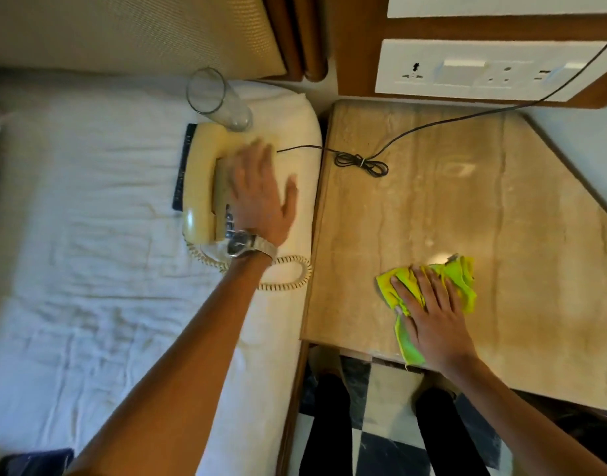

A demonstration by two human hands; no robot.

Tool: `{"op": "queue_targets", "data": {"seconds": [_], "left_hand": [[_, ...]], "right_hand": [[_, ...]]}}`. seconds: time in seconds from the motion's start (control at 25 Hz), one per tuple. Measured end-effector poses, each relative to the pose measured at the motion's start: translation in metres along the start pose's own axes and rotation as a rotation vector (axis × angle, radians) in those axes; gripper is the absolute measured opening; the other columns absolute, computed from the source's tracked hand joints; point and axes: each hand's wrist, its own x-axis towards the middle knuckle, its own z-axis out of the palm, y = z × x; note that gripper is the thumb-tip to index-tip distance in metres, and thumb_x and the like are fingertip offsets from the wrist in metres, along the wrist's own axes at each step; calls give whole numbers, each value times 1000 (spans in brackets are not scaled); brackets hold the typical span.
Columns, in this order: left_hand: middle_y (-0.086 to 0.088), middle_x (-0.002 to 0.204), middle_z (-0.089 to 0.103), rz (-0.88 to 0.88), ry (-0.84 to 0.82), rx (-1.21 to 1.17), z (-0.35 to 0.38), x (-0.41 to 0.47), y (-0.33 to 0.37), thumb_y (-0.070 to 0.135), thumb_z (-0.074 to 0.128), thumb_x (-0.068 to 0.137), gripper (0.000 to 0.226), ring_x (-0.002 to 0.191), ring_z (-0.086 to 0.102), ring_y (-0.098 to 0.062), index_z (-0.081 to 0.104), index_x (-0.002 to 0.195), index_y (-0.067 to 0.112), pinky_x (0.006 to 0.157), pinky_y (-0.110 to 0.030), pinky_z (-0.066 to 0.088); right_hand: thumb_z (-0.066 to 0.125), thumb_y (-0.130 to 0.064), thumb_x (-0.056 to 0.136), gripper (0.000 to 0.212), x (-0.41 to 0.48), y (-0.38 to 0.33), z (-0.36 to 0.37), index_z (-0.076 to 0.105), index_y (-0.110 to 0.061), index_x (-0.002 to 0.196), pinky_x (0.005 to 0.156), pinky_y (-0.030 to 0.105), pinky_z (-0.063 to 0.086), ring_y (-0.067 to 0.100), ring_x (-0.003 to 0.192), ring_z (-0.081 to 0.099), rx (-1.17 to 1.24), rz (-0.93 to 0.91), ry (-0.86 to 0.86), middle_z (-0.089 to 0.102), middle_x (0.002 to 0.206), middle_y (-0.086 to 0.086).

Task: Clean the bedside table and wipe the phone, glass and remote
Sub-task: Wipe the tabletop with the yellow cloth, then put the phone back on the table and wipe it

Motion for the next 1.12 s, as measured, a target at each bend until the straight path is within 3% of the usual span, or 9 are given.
{"op": "queue_targets", "data": {"seconds": [0.04,0.12,0.24,0.4,0.56,0.64,0.72,0.92,1.12], "left_hand": [[-17,159,37,-203,31,-8,-9,9,-18,45,37,104,62,147,33,-36,38,153,7,119,-49,26],[-20,154,40,-571,-1,-139,-21,25,-54,44,32,105,60,142,38,-38,39,150,4,116,-51,36],[-24,140,50,-764,-197,-289,-21,30,-82,50,23,107,61,127,49,-42,43,140,4,101,-55,44],[-20,133,56,-688,-227,-413,-17,18,-87,65,34,100,65,119,56,-41,37,141,15,94,-53,50],[10,105,65,-704,-257,-776,-16,7,-64,66,71,81,62,92,67,-13,52,121,23,69,-24,53],[9,101,71,-745,-340,-799,-12,8,-47,71,80,64,69,92,71,-15,61,112,26,70,-30,60],[4,111,66,-757,-440,-739,-11,13,-27,74,84,51,96,99,67,-20,52,121,18,77,-37,58],[2,112,53,-562,-527,-508,-2,16,29,67,85,54,91,95,58,-25,31,115,28,82,-40,51],[14,104,56,-472,-496,-747,31,11,102,53,87,67,88,92,58,-16,41,137,26,73,-22,47]], "right_hand": [[36,-44,100,61,1,0,-2,32,-27,159,121,59,23,42,151,28,-10,-7,-9,22,167,16],[33,-45,100,61,2,2,-6,32,-27,159,121,59,23,41,151,27,-25,-9,-34,21,168,16],[31,-46,100,62,1,0,-10,33,-27,159,121,60,23,41,151,27,-19,9,-48,22,168,16],[33,-46,100,61,3,1,-13,34,-27,158,120,60,26,41,150,31,-13,-8,-46,25,167,15],[35,-48,100,62,2,6,-11,32,-30,159,120,59,27,39,150,32,-6,-23,-31,26,166,13],[37,-49,99,62,3,11,-11,30,-33,159,120,57,27,37,149,33,-3,-49,-30,27,166,11],[38,-50,100,61,4,18,-12,29,-35,159,120,55,27,36,149,34,-5,-63,-31,29,166,9],[38,-49,100,61,-3,41,-17,31,-33,158,121,55,27,35,150,33,10,34,-8,31,165,9],[33,-51,102,60,-15,84,-25,32,-31,158,120,55,27,37,149,34,3,148,9,30,166,12]]}}
